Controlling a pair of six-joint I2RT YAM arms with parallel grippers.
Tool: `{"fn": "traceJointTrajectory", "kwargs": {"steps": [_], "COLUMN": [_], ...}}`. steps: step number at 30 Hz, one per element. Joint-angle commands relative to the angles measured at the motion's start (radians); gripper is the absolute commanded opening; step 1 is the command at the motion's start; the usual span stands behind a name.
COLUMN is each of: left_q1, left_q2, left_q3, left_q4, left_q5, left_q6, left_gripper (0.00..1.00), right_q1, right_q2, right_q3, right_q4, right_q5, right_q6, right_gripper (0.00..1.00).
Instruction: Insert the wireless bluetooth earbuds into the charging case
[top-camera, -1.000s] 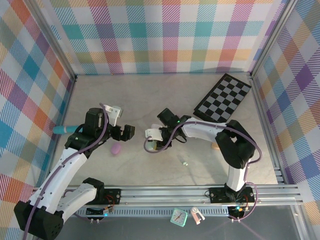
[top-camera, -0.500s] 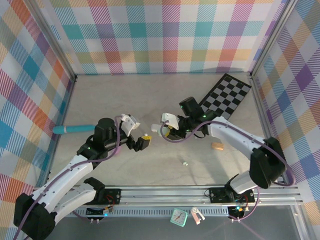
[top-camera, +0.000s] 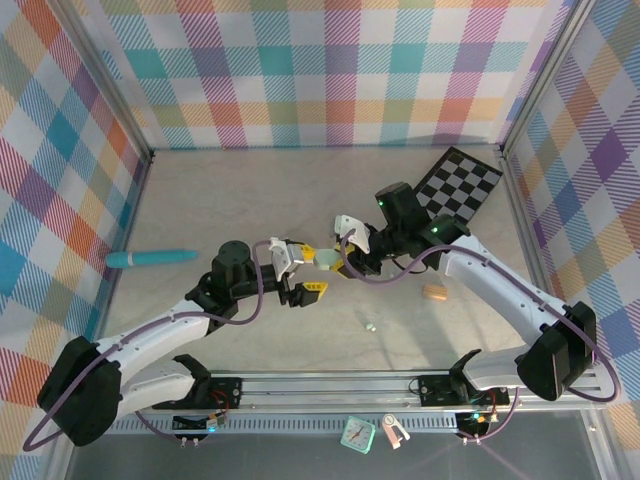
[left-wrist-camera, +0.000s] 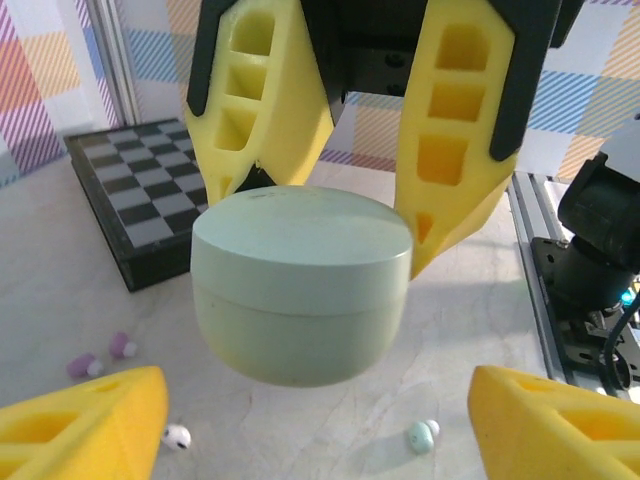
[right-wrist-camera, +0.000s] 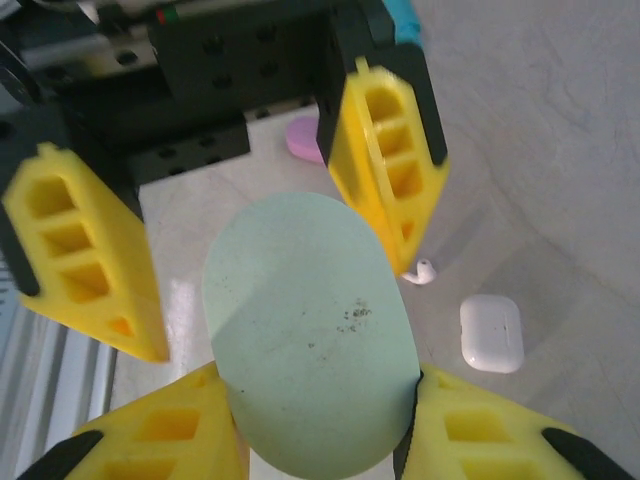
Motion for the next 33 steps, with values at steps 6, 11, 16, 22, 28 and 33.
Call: {"fn": "traceJointTrajectory", "kwargs": {"steps": [6, 11, 16, 22, 28, 33], "left_q1": [-0.007, -0.007, -0.007, -0.007, -0.008, -0.007], "left_q2": [0.018, 0.023, 0.024, 0.025, 0.024, 0.022], "left_q3": [0.014, 0.031, 0.039, 0.045, 0.046, 0.048], "left_q4": [0.118, 0.096, 0.085, 0.078, 0.078, 0.078], "left_q5": [0.079, 0.095, 0.105, 0.109, 0.109, 0.106], "left_q6": [-0.009, -0.021, -0.02, -0.019, -0.02, -0.021], "left_gripper": [0.66, 0.64, 0.62, 0.55, 0.48, 0.42], "right_q1": [-0.004, -0.004, -0.004, -0.005, -0.003, -0.004], "right_q2": [0.0, 0.006, 0.02, 0.026, 0.021, 0.018], "right_q3": [0.034, 0.037, 0.048, 0.048, 0.052, 0.048], "right_q4": [-0.038, -0.06, -0.095, -0.099, -0.094, -0.084], "right_q5": [-0.089, -0.081, -0.062, -0.068, -0.072, -0.079], "right_q6": [0.029, 0.015, 0.01, 0.015, 0.019, 0.023], "right_gripper": [0.19, 0.19, 0.19, 0.19, 0.19, 0.19]}}
